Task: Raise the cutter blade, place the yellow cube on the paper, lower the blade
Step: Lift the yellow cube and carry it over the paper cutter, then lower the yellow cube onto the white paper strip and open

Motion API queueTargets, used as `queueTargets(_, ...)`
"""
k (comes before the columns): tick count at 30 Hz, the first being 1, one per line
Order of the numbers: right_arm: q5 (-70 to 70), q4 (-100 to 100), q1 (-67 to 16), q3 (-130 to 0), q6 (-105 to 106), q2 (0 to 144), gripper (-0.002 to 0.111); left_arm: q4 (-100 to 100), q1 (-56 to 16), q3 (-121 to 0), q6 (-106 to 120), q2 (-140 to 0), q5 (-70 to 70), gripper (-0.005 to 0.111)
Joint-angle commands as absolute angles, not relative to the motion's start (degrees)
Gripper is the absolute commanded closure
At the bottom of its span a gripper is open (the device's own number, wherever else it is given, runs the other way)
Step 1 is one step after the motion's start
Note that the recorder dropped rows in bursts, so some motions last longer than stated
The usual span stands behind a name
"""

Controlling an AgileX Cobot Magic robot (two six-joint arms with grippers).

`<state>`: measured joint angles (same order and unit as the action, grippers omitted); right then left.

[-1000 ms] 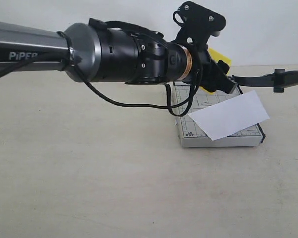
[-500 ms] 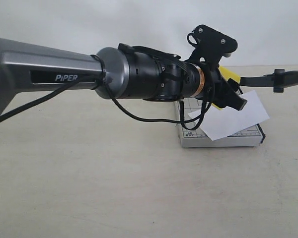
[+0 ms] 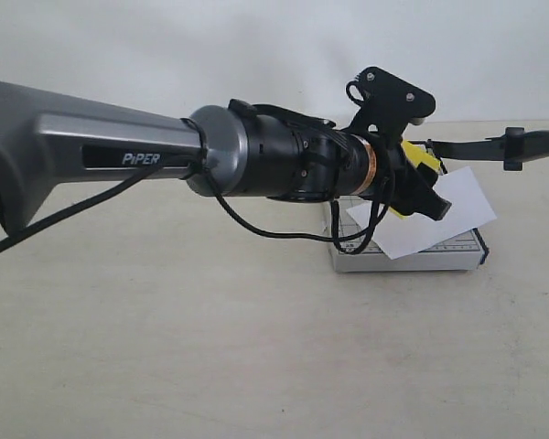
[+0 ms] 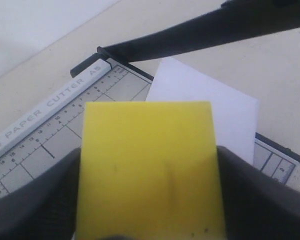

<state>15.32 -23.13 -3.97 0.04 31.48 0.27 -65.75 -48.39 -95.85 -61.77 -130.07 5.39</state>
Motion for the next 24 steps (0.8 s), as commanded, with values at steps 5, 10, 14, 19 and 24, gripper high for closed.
queueTargets(5,15.1,-23.4,-3.9,0.0,31.5,0.0,0.108,-65.3,-48.7,-96.2,-62.3,-131.3,4.3,0.102)
queueTargets(10,15.1,-23.4,-3.9,0.0,31.5,0.0,0.108,-65.3,-48.7,-96.2,-62.0,-131.7,4.4,0.102)
queueTargets(14,15.1,-23.4,-3.9,0.0,31.5,0.0,0.108,-65.3,-48.7,-96.2,-61.9,-132.1,4.3,0.102)
queueTargets(19,15.1,-23.4,-3.9,0.0,31.5,0.0,0.108,-65.3,-48.7,-96.2,-61.9,-132.3,3.8,0.102)
queueTargets(24,15.1,-23.4,-3.9,0.0,31.5,0.0,0.108,-66.0,-48.7,-96.2,-61.9,-132.3,2.9,0.099)
